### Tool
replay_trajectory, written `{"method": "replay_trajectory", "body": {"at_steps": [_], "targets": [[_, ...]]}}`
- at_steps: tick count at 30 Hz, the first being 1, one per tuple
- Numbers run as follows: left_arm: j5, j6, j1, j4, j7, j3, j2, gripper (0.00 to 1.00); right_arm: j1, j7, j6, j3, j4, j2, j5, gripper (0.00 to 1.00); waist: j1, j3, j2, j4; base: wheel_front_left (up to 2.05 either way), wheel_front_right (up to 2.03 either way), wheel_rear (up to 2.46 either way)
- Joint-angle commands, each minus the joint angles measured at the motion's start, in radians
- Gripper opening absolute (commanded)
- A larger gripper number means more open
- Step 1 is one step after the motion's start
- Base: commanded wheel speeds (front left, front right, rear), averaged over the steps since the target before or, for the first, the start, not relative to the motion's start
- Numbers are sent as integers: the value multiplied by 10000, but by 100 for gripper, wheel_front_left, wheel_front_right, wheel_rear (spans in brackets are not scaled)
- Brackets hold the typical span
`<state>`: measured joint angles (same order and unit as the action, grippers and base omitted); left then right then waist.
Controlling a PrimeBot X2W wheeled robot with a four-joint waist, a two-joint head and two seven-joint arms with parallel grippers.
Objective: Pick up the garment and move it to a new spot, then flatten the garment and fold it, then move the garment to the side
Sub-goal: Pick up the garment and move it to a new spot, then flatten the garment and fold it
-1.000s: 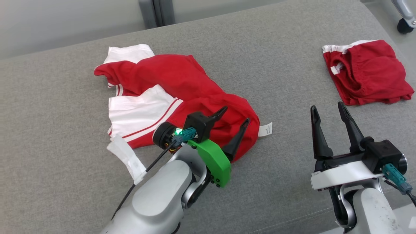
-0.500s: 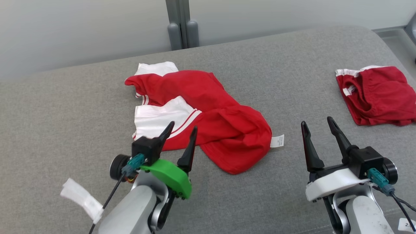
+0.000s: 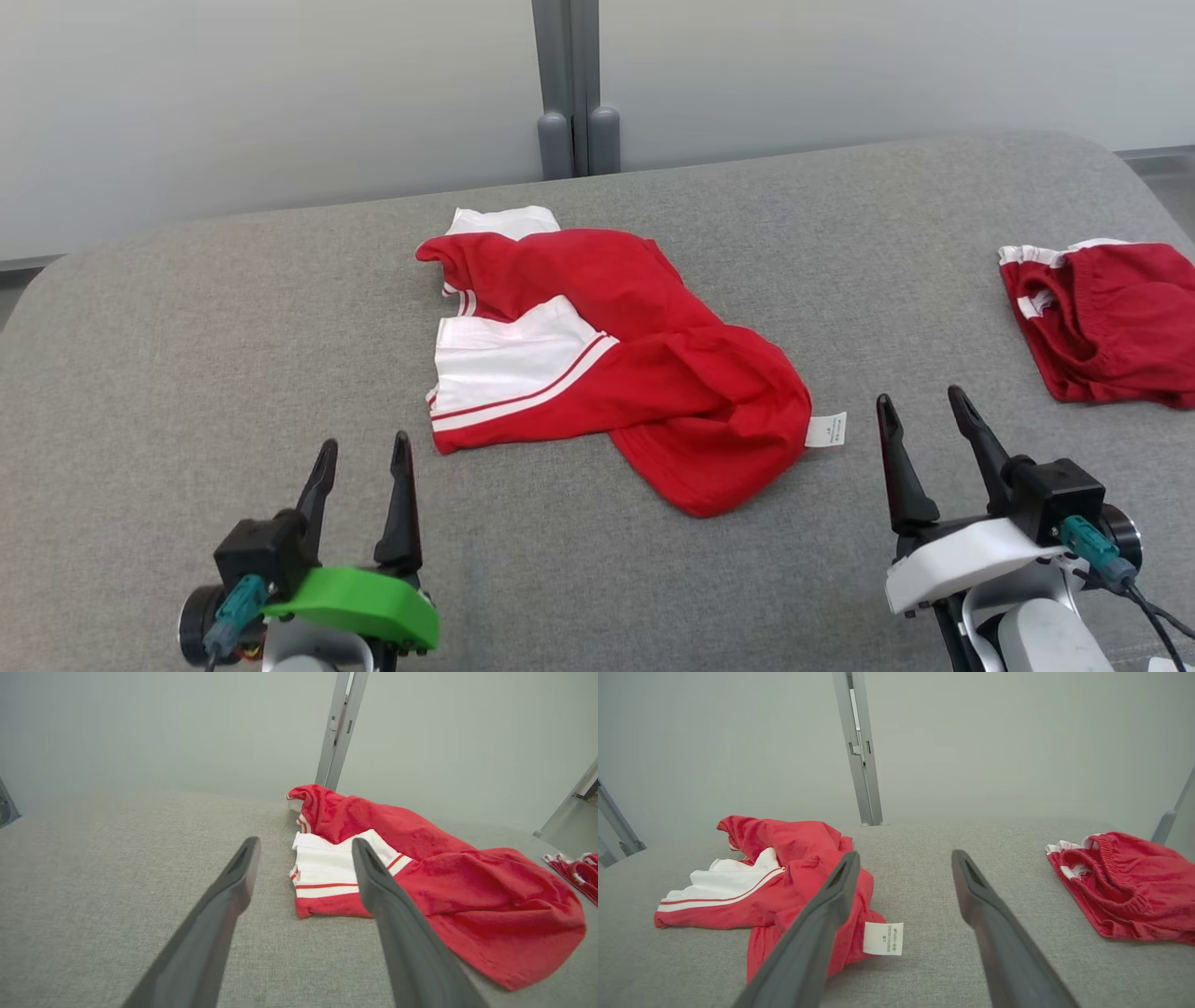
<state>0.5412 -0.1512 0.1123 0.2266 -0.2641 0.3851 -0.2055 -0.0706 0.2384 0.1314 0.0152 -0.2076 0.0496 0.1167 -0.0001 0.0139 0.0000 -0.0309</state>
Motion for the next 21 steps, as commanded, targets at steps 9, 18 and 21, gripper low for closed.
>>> {"method": "replay_trajectory", "body": {"at_steps": [9,18,21], "targets": [[-596,292,-1025,-150,0,-1118,328,100,160,197,-15,332,-421,19,302,100,1,-44,0,6,0,0,0],[-951,608,-1185,-108,1,-1573,614,100,4,267,-15,399,-595,19,374,100,1,-23,0,40,0,0,0],[-1010,713,-1183,-55,-1,-1659,688,100,-27,266,-15,405,-615,19,379,100,1,-8,0,42,0,0,0]]}}
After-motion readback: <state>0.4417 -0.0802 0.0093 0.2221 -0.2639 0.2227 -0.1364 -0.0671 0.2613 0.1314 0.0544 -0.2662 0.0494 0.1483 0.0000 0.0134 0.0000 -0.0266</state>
